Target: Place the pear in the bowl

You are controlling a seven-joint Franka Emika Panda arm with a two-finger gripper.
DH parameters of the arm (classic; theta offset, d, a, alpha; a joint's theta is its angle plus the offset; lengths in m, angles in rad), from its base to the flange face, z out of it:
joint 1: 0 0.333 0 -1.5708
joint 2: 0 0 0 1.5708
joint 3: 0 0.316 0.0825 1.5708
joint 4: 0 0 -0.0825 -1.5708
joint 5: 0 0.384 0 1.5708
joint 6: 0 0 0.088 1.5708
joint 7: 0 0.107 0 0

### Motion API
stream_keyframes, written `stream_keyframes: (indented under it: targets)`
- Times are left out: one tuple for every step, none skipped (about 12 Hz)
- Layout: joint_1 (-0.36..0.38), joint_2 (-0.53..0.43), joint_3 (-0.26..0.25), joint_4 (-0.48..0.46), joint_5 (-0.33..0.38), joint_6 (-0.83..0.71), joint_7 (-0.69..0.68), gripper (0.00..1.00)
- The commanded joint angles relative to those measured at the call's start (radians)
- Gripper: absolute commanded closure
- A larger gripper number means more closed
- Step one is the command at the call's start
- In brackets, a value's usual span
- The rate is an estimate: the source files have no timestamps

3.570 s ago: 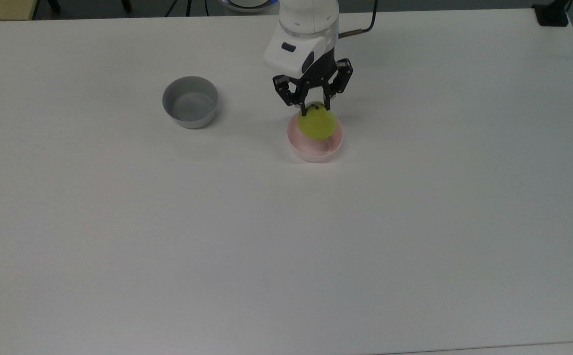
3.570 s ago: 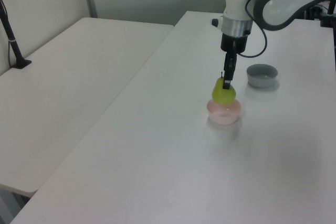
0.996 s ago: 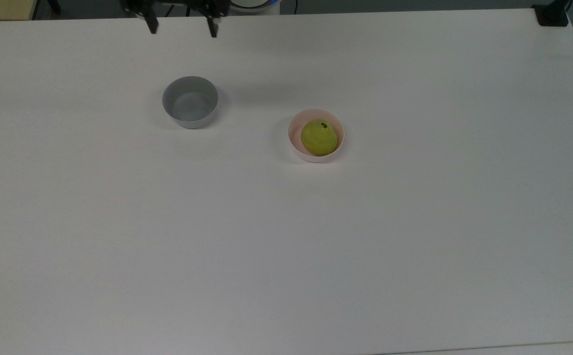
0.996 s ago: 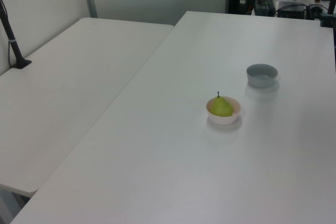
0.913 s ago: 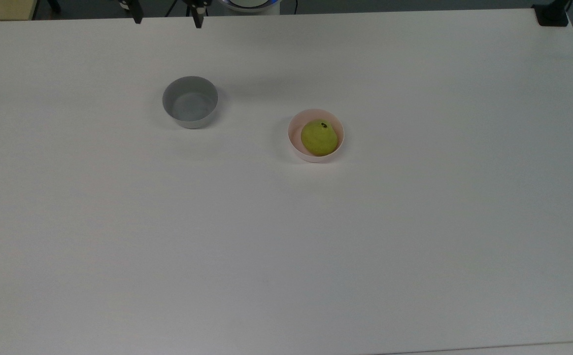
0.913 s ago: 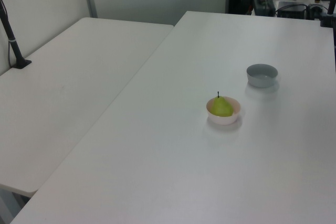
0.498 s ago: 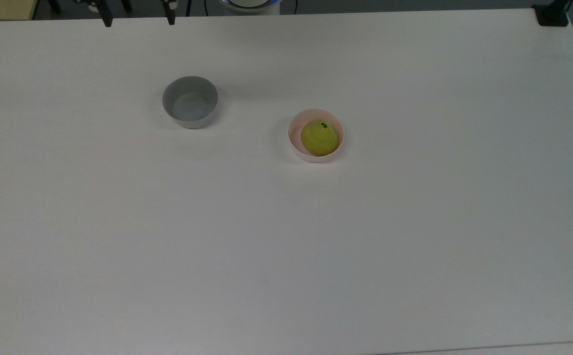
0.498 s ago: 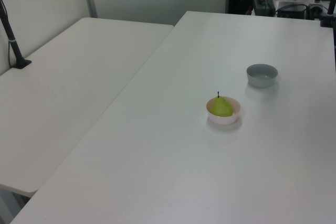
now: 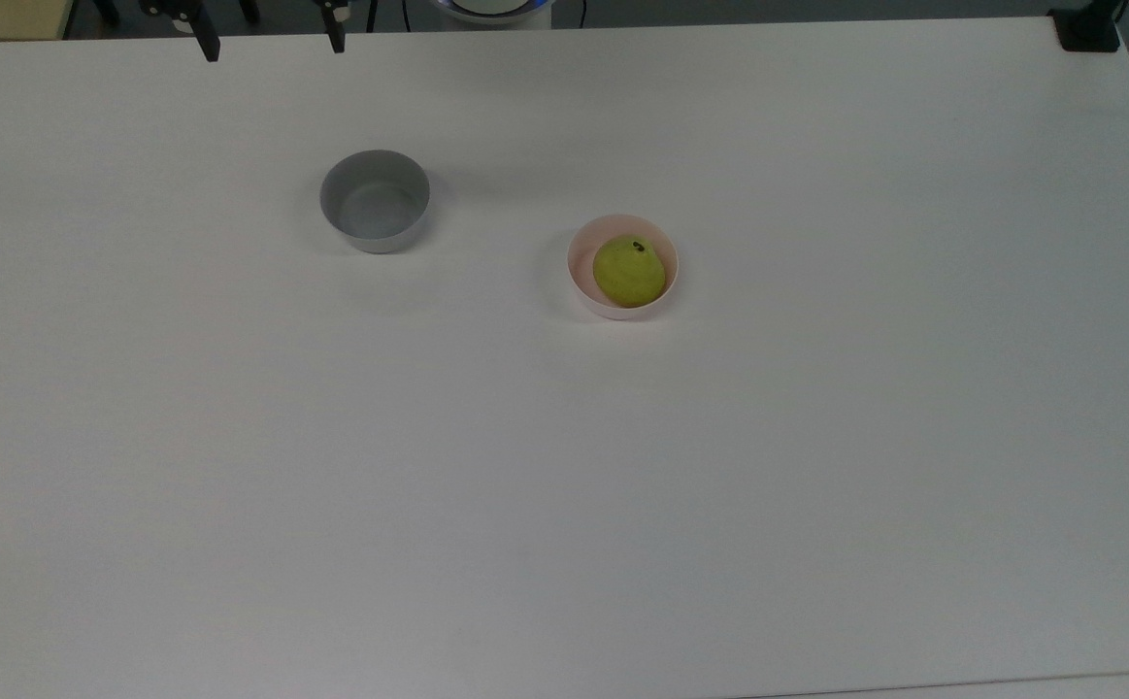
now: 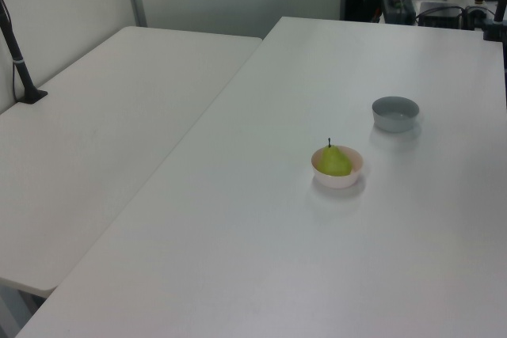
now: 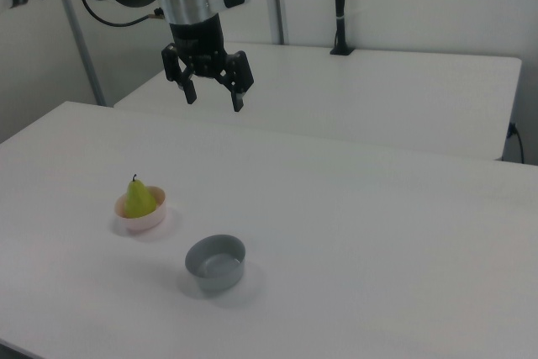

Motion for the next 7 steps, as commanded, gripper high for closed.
stream_keyframes:
  targets:
    - [0.033,-0.018,-0.007,-0.016,-0.003,0.012,0.04,0.0]
    - [0.046,-0.035,-0.008,-0.028,-0.003,0.014,0.065,0.0]
    - [0.047,-0.05,-0.007,-0.051,-0.003,0.015,0.067,0.0]
    - [0.047,-0.052,-0.007,-0.051,-0.003,0.014,0.067,0.0]
    - [0.046,-0.049,-0.007,-0.05,-0.003,0.014,0.065,0.0]
    - [0.046,-0.049,-0.007,-0.05,-0.003,0.014,0.067,0.0]
    - [0.047,-0.049,-0.007,-0.05,-0.003,0.012,0.067,0.0]
